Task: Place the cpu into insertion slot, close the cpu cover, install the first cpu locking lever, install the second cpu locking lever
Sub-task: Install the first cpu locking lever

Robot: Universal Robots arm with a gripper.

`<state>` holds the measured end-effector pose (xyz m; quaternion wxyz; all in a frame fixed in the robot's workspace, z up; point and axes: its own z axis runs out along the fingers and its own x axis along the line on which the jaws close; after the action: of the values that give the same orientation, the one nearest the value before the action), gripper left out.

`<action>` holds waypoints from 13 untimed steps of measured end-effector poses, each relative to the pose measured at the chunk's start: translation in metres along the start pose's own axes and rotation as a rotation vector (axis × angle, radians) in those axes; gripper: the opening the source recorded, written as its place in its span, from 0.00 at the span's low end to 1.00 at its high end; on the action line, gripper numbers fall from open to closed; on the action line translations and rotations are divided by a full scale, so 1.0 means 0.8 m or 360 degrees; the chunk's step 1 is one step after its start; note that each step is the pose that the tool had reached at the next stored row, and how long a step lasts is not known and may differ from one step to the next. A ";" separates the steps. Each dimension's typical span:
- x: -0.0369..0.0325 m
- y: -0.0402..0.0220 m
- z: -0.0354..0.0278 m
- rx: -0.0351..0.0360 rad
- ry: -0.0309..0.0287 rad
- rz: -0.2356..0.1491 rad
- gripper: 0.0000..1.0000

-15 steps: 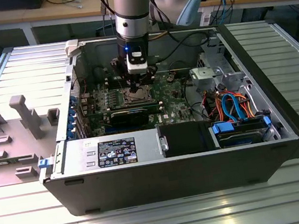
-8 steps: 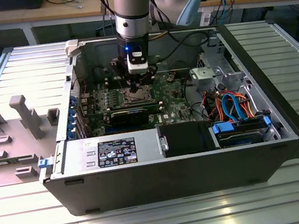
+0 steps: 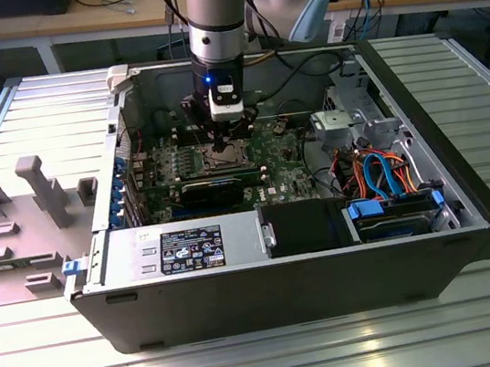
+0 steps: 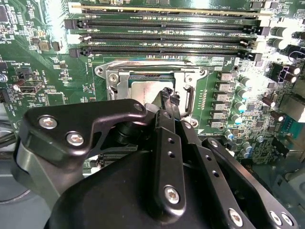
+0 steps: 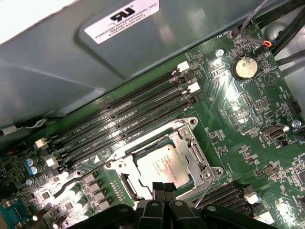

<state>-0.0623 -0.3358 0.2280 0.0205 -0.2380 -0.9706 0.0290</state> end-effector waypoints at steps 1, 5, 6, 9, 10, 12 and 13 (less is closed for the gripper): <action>0.0000 0.0000 0.0000 0.0000 -0.00001 -0.0002 0.11; 0.0000 0.0000 0.0000 0.0000 -0.00010 -0.0015 0.11; 0.0000 0.0000 0.0000 0.0000 -0.00011 -0.0016 0.11; 0.0000 0.0000 0.0000 0.0001 -0.00014 -0.0021 0.11; 0.0000 0.0000 0.0000 0.0001 -0.00015 -0.0023 0.11; 0.0000 0.0000 0.0000 0.0001 -0.00017 -0.0026 0.11; 0.0000 0.0000 0.0000 0.0001 -0.00019 -0.0028 0.11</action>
<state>-0.0623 -0.3358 0.2279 0.0202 -0.2293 -0.9727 0.0292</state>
